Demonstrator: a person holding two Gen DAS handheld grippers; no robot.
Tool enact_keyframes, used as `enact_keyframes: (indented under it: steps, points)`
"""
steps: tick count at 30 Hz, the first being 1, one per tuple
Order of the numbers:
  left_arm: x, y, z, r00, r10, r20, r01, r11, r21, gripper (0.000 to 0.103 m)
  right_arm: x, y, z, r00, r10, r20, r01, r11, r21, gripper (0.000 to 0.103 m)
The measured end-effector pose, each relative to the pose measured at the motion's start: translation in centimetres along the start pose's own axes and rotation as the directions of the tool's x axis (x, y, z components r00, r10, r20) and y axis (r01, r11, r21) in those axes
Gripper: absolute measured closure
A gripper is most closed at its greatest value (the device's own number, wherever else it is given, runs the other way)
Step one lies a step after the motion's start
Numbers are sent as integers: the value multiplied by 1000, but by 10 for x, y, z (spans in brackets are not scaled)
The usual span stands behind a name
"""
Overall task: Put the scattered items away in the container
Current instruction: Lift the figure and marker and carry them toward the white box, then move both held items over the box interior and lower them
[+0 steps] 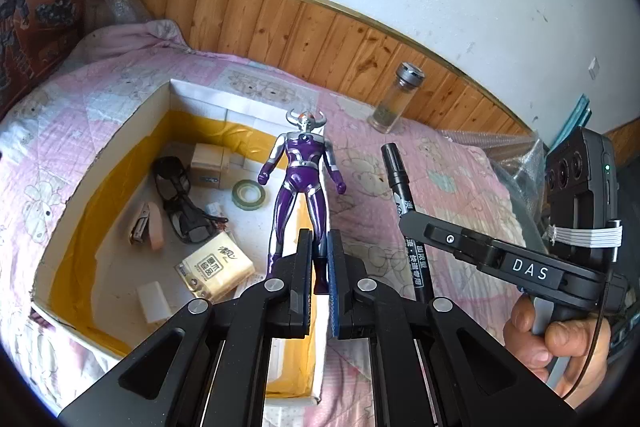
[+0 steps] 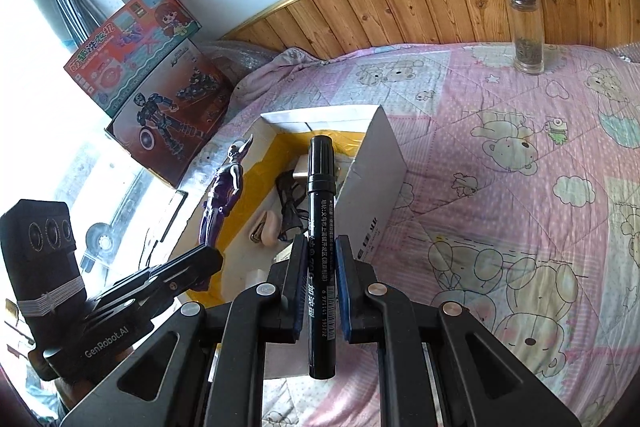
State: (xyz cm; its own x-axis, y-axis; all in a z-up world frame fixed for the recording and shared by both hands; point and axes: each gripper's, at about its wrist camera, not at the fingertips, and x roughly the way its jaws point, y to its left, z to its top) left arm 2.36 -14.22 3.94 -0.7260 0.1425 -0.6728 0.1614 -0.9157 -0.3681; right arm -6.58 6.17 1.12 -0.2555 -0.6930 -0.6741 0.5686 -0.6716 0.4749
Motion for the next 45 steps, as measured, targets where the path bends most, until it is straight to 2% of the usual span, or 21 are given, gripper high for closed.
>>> enact_keyframes:
  steps: [13,23,26,31,39,45]
  points:
    - [-4,30,5,1000,13,-15,-14,999,-30,97,13,27,3,999,34,23,-33,999,-15,88]
    - [-10,66,11,999,37,-23,-38,998,-49,97,35,35,9,999,28,16,-28,1000,-14,88]
    - [-7,76,10,999,20,-36,-22,997,-76,97,39,38,12,999,24,22,-24,1000,-16,88]
    - [13,80,9,995,-43,-88,31,991,-133,97,40,40,22,999,14,45,-14,1000,0,88]
    - [58,69,16,980,-104,-172,72,981,-183,97,49,37,37,998,-32,55,32,999,6,88]
    - [91,62,17,967,-110,-231,59,975,-215,97,60,26,55,997,-54,51,51,998,47,88]
